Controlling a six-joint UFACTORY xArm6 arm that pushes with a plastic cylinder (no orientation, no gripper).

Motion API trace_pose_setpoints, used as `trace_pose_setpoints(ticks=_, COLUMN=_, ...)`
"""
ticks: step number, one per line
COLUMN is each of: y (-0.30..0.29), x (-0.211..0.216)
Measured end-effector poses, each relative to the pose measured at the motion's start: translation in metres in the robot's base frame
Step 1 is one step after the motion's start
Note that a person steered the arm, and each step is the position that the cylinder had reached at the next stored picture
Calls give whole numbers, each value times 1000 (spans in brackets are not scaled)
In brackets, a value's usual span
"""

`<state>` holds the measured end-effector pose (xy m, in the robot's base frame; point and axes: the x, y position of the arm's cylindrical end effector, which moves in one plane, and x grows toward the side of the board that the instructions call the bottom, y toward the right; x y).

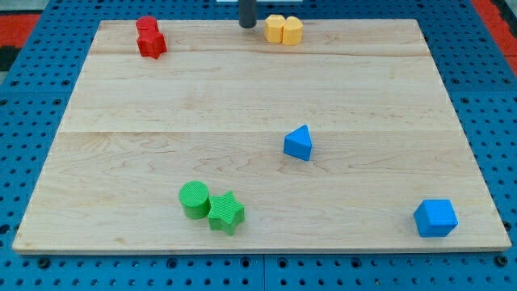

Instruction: Push the blue triangle towards green circle

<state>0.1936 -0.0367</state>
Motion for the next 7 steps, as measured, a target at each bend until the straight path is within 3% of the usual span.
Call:
trace_pose_setpoints(ticks=1, y=-24, x=18)
trace_pose_setpoints(ticks=3, y=-7, x=38)
trace_pose_setpoints(ticks=4, y=41, x=103)
trace_pose_setpoints(ticks=6, y=156, x=188)
trace_pose_setpoints(ticks=7, y=158, x=252)
